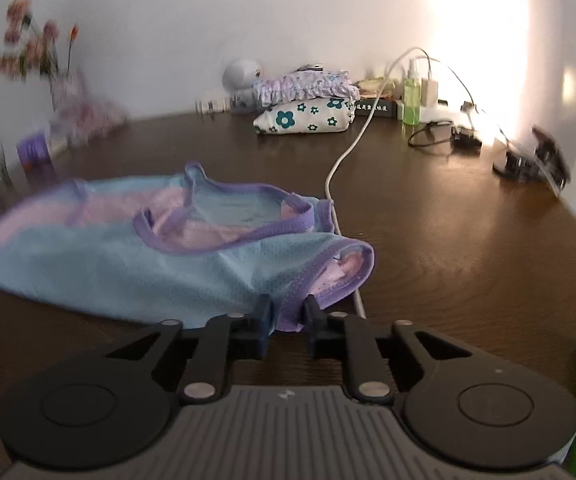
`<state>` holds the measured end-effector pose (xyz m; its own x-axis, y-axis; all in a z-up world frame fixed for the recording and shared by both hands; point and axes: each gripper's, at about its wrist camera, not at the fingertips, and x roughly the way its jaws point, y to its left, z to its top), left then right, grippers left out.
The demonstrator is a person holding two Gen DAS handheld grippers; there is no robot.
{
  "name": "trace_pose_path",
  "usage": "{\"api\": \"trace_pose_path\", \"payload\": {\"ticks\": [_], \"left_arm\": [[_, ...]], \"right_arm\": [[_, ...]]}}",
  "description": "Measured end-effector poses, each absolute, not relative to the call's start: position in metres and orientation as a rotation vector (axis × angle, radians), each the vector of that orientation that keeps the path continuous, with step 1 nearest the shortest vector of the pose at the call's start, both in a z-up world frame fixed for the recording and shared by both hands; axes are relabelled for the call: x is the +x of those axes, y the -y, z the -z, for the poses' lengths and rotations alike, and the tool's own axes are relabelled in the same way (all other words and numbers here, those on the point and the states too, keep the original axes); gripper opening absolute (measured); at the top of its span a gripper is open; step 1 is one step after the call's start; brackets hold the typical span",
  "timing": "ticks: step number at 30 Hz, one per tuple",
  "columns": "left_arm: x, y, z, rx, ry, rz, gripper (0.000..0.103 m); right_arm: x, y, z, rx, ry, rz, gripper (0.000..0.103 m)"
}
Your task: Fold clothes
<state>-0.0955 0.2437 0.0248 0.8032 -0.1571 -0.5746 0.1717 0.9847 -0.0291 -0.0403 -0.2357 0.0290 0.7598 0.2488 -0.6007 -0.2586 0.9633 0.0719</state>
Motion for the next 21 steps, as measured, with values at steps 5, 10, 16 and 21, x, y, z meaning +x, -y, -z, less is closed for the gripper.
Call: {"api": "trace_pose_path", "payload": {"ticks": [5, 10, 16, 21], "left_arm": [[-0.11, -0.247, -0.019, 0.04, -0.606, 0.176, 0.023], [-0.127, -0.248, -0.02, 0.027, -0.626, 0.195, 0.022], [-0.14, -0.242, -0.027, 0.035, -0.649, 0.171, 0.023], [-0.128, -0.257, -0.07, -0.034, -0.51, 0.138, 0.043]], "right_arm": [[-0.07, 0.237, -0.031, -0.046, -0.678, -0.264, 0.011], [-0.109, 0.248, -0.031, -0.045, -0.677, -0.259, 0.011], [-0.134, 0.265, -0.039, -0.041, -0.653, -0.25, 0.014], [-0.132, 0.263, -0.07, -0.139, -0.522, -0.24, 0.03]]}}
